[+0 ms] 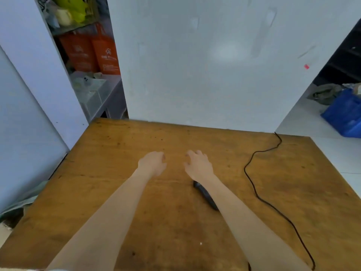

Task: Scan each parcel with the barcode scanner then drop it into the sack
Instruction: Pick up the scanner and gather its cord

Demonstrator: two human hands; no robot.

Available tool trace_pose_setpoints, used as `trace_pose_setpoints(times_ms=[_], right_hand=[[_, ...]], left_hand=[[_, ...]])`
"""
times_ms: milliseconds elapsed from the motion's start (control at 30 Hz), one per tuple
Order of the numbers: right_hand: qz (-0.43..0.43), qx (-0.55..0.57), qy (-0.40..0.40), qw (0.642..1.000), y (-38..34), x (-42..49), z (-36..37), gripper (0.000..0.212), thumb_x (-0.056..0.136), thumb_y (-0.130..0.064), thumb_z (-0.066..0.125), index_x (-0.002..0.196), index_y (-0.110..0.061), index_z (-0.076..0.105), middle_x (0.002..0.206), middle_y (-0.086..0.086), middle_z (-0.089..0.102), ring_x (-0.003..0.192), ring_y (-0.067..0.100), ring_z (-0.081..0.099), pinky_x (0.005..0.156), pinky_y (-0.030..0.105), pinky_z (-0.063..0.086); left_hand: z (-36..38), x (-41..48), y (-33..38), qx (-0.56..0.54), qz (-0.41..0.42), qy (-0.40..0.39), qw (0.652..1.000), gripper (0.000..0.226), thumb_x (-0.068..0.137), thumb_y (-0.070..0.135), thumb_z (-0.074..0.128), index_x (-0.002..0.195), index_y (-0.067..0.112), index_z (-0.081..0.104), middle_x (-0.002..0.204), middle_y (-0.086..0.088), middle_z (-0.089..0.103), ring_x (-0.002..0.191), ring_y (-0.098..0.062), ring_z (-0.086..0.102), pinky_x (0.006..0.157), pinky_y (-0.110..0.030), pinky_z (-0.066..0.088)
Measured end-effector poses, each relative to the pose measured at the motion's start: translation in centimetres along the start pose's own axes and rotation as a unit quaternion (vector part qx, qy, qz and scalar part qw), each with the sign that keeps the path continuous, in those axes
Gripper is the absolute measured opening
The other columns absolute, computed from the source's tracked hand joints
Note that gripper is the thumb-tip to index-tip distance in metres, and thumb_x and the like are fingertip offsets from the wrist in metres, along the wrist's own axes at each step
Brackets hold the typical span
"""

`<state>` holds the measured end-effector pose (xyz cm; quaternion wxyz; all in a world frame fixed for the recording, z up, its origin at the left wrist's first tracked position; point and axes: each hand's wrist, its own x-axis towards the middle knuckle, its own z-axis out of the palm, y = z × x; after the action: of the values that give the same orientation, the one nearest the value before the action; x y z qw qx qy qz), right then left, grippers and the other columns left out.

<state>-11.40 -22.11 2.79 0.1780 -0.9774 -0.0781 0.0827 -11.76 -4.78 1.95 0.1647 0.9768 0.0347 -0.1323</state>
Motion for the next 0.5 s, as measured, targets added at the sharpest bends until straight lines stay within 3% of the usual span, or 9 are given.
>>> trace_pose_setpoints(times_ms=[233,500], right_hand=[[0.055,0.029,-0.001,0.998,5.1,-2.4,0.9,0.04,0.096,-0.029,0.046,0.135,-0.021,0.044,0.131,0.009,0.047,0.118,0.031,0.044,0.093,0.046,0.047],[0.128,0.04,-0.02,0.991,9.5,-5.9,3.7,0.036,0.093,-0.026,0.048,0.129,-0.024,0.044,0.127,0.007,0.048,0.117,0.031,0.045,0.091,0.045,0.047]], left_hand=[[4.3,-0.4,2.7,0.013,0.007,-0.059,0.998,0.044,0.099,0.034,0.044,0.138,0.015,0.045,0.139,-0.006,0.051,0.118,-0.026,0.054,0.089,-0.037,0.051],[9.8,-2.2,4.1,-0.025,0.015,-0.137,0.99,0.044,0.098,0.033,0.045,0.14,0.021,0.044,0.141,-0.005,0.049,0.124,-0.026,0.051,0.096,-0.037,0.045]])
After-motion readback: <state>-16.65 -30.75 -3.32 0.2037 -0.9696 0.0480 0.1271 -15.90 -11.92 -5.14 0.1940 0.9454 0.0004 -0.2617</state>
